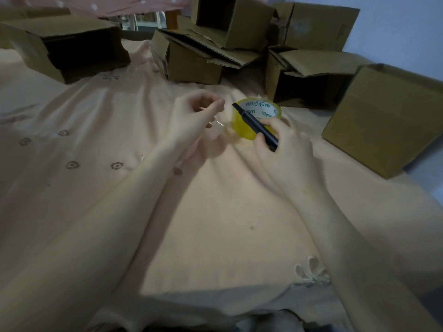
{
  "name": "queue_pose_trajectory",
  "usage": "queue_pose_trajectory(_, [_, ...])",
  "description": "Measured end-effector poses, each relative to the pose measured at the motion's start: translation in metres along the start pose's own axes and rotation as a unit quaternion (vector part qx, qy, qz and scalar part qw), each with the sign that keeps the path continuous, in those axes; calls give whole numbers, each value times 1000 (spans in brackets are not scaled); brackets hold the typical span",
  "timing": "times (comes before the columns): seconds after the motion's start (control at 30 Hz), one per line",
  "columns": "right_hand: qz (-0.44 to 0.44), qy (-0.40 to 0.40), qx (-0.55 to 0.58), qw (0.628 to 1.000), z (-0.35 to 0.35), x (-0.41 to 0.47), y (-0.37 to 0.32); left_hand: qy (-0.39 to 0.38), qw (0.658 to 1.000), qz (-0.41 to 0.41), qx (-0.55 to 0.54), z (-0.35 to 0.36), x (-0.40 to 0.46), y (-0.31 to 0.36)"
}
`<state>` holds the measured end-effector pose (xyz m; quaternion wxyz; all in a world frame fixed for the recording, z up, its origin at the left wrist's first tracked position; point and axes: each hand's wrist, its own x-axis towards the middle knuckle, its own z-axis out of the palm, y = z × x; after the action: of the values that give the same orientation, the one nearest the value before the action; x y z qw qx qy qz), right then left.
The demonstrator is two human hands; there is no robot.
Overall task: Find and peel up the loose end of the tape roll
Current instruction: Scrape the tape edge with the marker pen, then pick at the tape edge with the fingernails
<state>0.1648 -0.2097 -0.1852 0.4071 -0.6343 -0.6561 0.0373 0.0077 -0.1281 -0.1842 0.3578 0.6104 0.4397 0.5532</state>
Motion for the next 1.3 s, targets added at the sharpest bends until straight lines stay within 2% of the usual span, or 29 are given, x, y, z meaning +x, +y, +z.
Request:
queue_pose_trajectory(0.2, [-3,21,55,998,1,3,2,-30,997,-32,-58,-4,0,3])
queue_pose_trajectory(0.33, [-4,-5,80,997,-1,4,1,-56,995,-50,-73,-4,-3,7])
queue_pose_trajectory(0.43, [29,-33,97,994,-1,6,3,-72,991,-61,-93,-4,-5,10])
queue_pose_trajectory(0.7, [44,-71,115,990,-1,5,4,-83,976,-96,-175,-5,-7,17])
queue_pose_trajectory(0.93, [32,-85,107,990,-2,4,3,-108,965,-110,-213,-6,-7,21])
queue_pose_trajectory(1.13, [2,-38,89,995,-2,8,7,-134,963,-111,-208,-8,-8,22])
queue_pose_trajectory(1.3, [-17,-117,33,992,7,9,17,-170,954,-102,-226,-7,-6,19])
